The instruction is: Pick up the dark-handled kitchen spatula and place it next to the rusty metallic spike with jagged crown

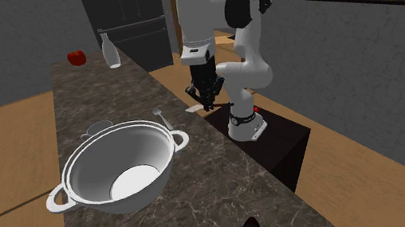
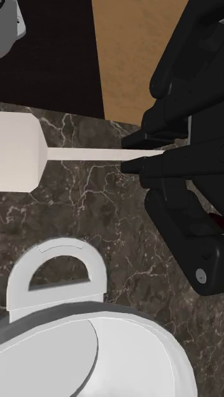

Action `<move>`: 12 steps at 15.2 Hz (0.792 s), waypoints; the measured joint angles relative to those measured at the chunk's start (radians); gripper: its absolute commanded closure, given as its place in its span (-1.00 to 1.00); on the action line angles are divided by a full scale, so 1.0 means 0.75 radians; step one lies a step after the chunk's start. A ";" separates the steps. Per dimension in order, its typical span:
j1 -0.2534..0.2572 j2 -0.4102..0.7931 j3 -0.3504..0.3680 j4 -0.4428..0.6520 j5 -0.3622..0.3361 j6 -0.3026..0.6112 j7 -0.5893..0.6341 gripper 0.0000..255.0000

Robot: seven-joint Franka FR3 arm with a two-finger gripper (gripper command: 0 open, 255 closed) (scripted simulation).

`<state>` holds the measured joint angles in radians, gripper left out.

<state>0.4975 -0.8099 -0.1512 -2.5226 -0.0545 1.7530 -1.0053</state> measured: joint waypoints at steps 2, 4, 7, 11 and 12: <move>0.031 0.070 0.046 0.041 0.037 0.029 0.053 1.00; 0.058 0.168 0.080 0.100 0.066 0.069 0.094 1.00; 0.091 0.280 0.132 0.164 0.102 0.119 0.157 1.00; 0.134 0.448 0.209 0.298 0.143 0.156 0.252 1.00; 0.139 0.494 0.221 0.334 0.147 0.168 0.267 1.00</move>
<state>0.6021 -0.4395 0.0142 -2.2723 0.0554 1.8787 -0.8053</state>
